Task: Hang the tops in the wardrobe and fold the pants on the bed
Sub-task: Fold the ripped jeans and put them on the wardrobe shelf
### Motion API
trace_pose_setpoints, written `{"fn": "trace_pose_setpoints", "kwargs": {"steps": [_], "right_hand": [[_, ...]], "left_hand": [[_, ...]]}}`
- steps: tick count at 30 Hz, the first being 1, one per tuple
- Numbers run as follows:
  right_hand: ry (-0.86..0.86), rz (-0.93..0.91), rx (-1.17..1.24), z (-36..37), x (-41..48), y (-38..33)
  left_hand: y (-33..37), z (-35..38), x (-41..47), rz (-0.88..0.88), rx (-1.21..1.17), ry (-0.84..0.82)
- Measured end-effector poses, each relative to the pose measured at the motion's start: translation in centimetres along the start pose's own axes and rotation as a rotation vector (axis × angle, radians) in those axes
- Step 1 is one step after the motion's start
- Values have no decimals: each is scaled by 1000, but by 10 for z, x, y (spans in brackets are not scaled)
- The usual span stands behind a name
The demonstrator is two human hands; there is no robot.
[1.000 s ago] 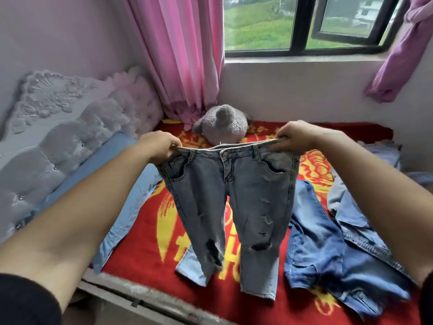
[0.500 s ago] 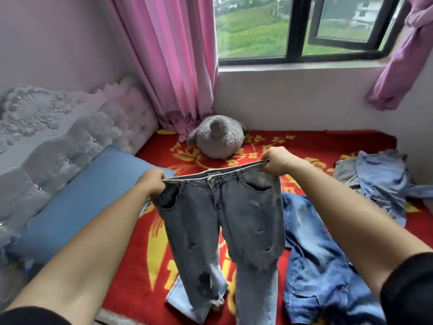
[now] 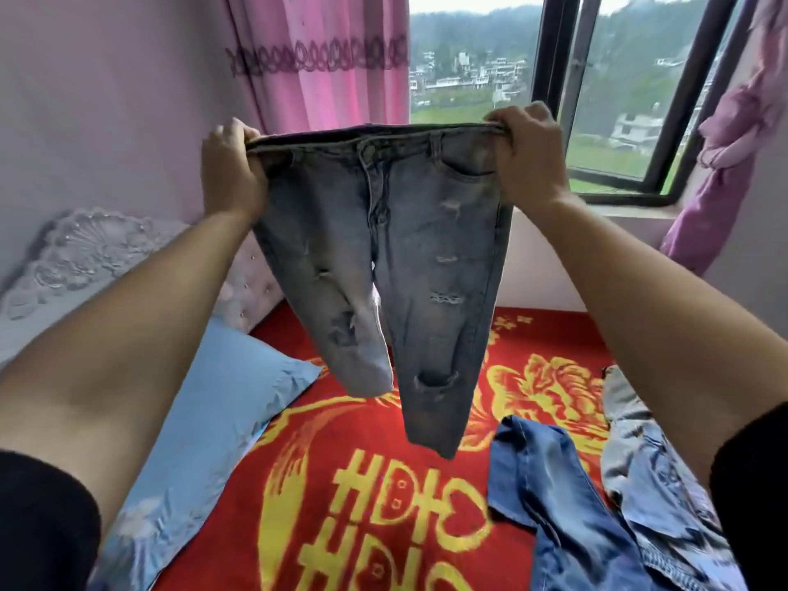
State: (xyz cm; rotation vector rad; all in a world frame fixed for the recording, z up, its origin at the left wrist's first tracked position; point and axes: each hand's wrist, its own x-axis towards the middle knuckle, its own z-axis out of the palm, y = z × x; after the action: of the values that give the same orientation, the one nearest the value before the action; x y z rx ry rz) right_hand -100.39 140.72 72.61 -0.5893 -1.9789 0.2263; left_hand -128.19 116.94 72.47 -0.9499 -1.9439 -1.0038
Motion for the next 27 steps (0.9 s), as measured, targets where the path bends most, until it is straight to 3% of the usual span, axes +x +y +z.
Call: {"fn": "trace_pose_setpoints", "kwargs": {"steps": [4, 8, 12, 17, 20, 23, 27], "right_hand": [[-45, -11, -27, 5, -40, -15], [-139, 62, -43, 35, -137, -9], [-395, 171, -113, 78, -295, 10], [-904, 354, -279, 106, -530, 21], [-1181, 382, -388, 101, -628, 24], [-1327, 408, -430, 90, -684, 26], [-1370, 382, -463, 84, -720, 27]], "left_hand": [[-27, -14, -44, 8, -54, -43], [-75, -12, -151, 35, -67, -209], [-133, -1, -312, 38, 69, -572], [-174, -18, -512, 101, 382, -1206], [-174, -28, -594, 204, 529, -1485], [-168, -37, -649, 234, 592, -1622], [-168, -42, -684, 230, 607, -1646]]}}
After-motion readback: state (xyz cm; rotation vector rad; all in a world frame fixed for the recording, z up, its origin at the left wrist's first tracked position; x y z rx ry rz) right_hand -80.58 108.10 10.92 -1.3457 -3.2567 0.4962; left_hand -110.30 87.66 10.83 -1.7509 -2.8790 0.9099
